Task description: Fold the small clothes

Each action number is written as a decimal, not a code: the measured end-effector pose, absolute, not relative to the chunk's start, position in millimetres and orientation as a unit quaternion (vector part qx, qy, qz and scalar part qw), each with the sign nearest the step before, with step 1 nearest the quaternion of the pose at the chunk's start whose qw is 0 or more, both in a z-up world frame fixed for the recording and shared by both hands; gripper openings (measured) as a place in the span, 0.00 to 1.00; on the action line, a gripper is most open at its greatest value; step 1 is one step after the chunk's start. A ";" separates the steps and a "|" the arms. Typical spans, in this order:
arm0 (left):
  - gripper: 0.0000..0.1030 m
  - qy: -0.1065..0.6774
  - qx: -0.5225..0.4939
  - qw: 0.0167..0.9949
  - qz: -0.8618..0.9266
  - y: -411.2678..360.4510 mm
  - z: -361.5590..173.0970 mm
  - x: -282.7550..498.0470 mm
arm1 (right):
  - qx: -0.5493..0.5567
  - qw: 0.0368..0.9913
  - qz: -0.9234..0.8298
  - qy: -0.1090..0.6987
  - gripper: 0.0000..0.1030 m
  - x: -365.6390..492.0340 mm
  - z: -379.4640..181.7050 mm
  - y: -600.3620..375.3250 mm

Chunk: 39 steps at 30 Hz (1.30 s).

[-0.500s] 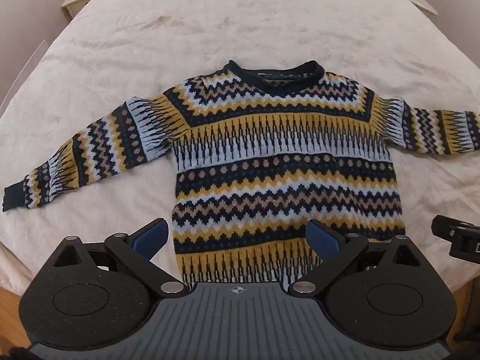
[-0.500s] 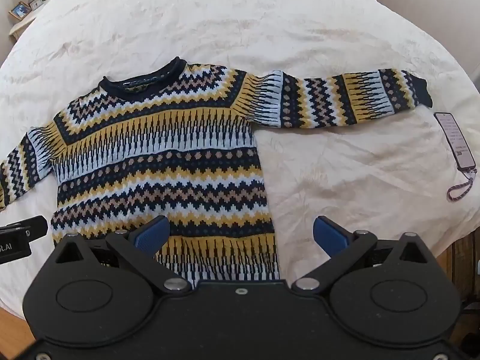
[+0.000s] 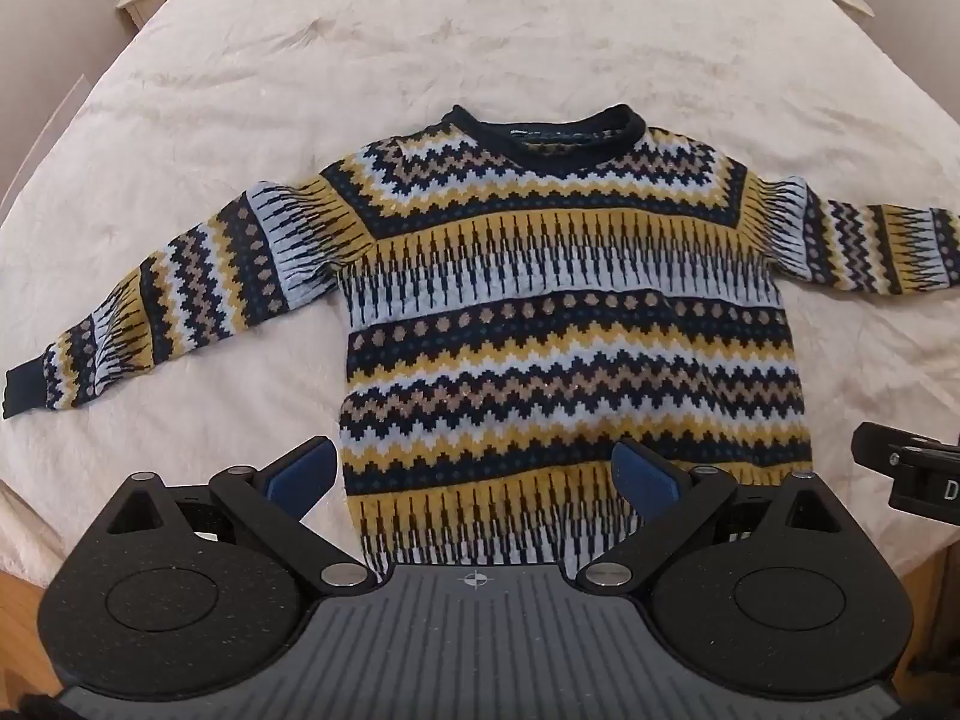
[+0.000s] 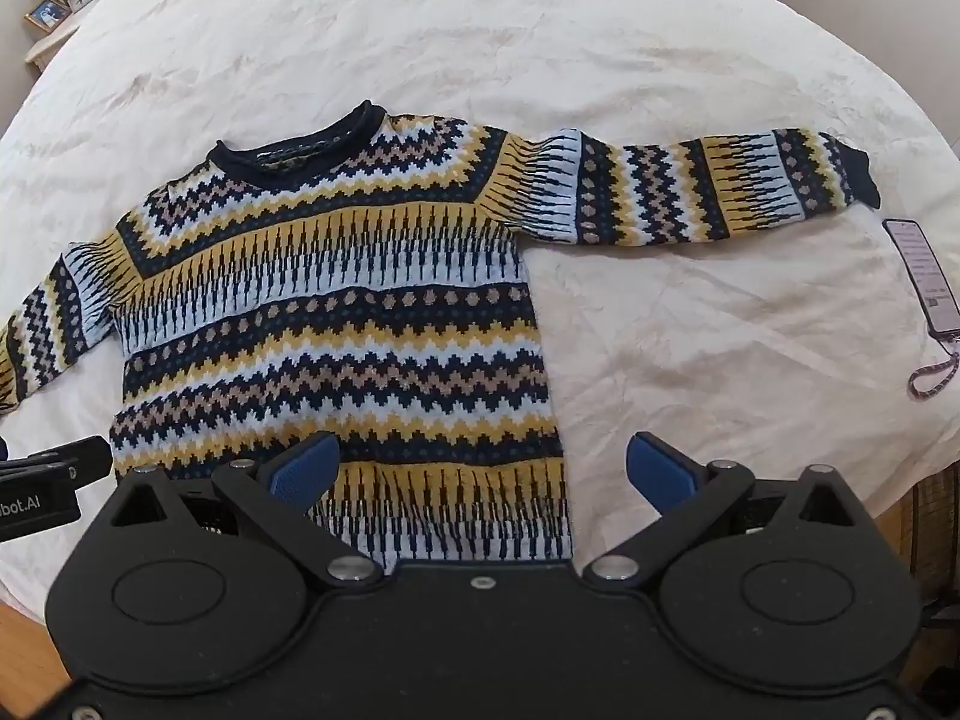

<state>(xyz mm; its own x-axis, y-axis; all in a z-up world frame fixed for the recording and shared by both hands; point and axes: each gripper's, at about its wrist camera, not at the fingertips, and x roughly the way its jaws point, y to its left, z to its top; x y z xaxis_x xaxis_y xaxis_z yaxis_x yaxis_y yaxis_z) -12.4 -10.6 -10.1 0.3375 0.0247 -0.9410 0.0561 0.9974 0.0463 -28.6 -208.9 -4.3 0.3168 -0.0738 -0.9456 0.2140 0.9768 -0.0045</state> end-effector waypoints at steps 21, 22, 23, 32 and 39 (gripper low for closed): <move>0.97 0.585 0.030 0.810 -0.013 2.5 -8.6 -5.0 | 0.057 0.805 -0.082 0.585 0.99 -27.9 -7.4 -201.4; 0.97 0.585 0.030 0.810 -0.012 2.6 -8.6 -5.0 | 0.057 0.805 -0.081 0.585 0.99 -27.8 -7.5 -201.5; 0.97 0.585 0.030 0.810 -0.012 2.3 -8.6 -4.7 | 0.057 0.805 -0.082 0.585 0.99 -28.0 -7.6 -201.0; 0.97 0.585 0.032 0.810 -0.013 5.3 -8.7 -7.0 | 0.056 0.804 -0.080 0.586 0.99 -30.1 -8.1 -193.8; 0.97 0.583 0.031 0.812 -0.012 5.8 -8.4 -9.5 | 0.056 0.804 -0.079 0.587 0.99 -28.0 -8.1 -193.8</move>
